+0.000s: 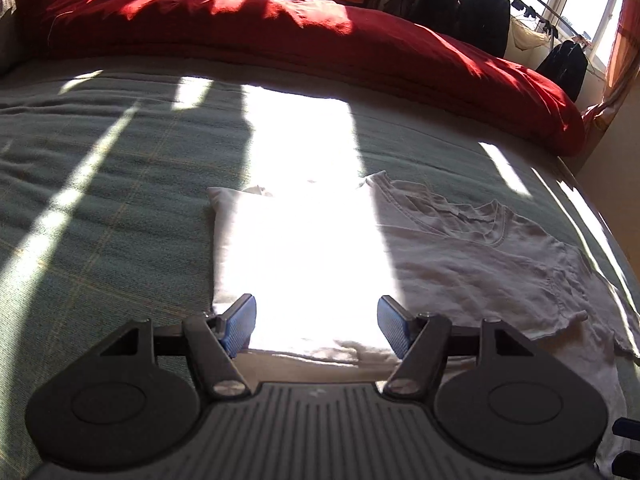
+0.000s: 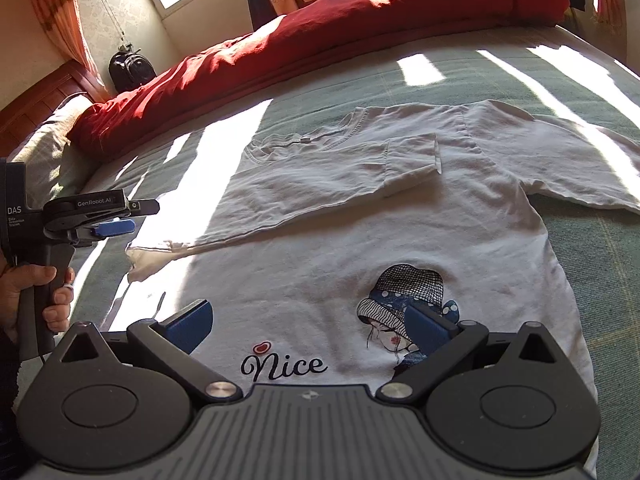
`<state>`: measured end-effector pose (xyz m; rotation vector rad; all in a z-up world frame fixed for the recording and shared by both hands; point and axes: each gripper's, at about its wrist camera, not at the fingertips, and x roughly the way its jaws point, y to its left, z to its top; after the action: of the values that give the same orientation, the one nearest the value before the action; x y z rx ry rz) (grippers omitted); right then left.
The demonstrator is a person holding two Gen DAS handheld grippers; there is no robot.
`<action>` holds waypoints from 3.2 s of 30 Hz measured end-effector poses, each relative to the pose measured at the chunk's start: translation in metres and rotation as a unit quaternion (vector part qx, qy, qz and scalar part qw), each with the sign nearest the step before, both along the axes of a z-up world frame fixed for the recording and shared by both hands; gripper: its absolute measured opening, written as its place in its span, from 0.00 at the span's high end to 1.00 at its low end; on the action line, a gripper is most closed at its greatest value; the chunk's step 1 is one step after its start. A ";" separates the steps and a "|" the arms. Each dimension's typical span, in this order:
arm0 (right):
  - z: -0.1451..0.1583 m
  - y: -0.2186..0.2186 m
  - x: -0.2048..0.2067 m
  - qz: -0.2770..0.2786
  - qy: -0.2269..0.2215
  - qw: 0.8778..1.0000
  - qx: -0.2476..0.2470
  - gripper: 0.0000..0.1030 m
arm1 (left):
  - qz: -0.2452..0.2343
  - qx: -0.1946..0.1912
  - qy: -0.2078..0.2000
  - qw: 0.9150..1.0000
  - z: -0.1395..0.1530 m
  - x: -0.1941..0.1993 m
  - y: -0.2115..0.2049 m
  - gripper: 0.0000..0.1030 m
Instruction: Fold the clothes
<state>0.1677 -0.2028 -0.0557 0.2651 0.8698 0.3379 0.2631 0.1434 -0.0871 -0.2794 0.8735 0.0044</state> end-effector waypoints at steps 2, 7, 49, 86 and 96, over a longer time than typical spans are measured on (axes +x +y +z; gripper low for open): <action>-0.001 -0.001 -0.001 0.002 0.000 1.000 -0.004 0.00 | 0.000 -0.012 0.007 1.000 -0.008 -0.008 0.006 0.35; -0.009 -0.007 0.002 -0.006 0.005 1.000 0.003 0.00 | -0.009 -0.015 -0.006 1.000 0.007 -0.006 0.008 0.35; -0.034 -0.025 0.008 -0.010 0.023 0.999 0.028 0.00 | 0.053 -0.047 0.031 0.997 -0.012 0.032 0.018 0.34; -0.009 -0.075 -0.023 -0.046 -0.021 0.998 0.031 0.00 | -0.135 0.062 -0.016 0.989 -0.003 0.043 -0.211 0.31; -0.026 -0.081 -0.018 -0.054 0.004 0.998 0.043 0.00 | -0.205 -0.015 -0.030 0.978 0.017 0.037 -0.245 0.30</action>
<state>0.1499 -0.2839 -0.0816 0.3915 0.8460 0.2745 0.2997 -0.1018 -0.0702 -0.1219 0.8580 -0.3992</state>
